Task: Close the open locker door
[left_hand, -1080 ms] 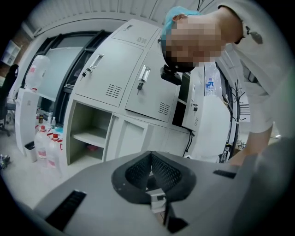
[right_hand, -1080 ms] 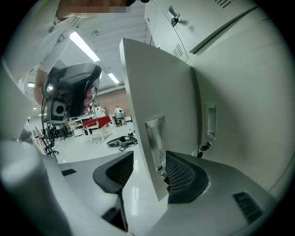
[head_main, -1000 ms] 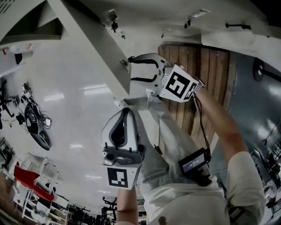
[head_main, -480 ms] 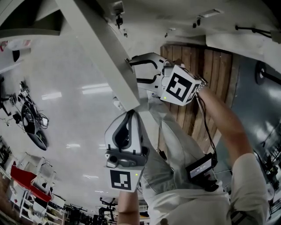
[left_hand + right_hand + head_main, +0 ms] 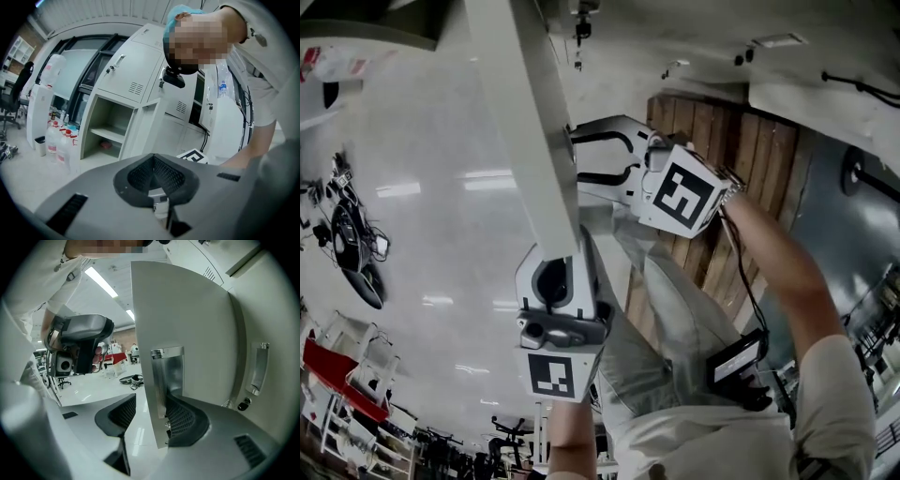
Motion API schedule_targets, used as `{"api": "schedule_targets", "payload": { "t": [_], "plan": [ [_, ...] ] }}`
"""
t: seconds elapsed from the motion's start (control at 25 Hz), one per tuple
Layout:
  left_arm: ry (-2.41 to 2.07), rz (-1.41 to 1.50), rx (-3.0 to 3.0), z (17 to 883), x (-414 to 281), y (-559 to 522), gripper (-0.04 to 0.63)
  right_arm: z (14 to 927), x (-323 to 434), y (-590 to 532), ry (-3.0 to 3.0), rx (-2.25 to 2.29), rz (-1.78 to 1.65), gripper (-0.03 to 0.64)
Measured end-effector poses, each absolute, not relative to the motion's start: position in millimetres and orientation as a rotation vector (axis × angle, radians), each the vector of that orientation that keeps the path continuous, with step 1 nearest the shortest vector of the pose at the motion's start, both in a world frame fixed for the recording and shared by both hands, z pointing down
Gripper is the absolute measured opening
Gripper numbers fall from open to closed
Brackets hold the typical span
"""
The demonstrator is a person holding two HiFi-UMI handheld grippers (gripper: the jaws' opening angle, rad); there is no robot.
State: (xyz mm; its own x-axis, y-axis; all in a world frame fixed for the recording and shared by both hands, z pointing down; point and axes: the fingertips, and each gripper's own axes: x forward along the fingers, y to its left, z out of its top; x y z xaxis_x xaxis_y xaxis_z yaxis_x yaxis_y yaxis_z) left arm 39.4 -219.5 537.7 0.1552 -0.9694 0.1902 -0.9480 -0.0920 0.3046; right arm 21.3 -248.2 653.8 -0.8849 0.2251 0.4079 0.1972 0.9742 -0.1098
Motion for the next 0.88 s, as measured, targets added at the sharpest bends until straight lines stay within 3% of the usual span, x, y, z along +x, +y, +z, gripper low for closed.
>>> {"api": "schedule_targets", "payload": {
  "t": [0.88],
  "plan": [
    [-2.033, -0.202, 1.938, 546.0, -104.3, -183.8, 0.008, 652.6, -93.5, -233.7, -2.709, -0.073, 0.132, 0.207]
  ]
}}
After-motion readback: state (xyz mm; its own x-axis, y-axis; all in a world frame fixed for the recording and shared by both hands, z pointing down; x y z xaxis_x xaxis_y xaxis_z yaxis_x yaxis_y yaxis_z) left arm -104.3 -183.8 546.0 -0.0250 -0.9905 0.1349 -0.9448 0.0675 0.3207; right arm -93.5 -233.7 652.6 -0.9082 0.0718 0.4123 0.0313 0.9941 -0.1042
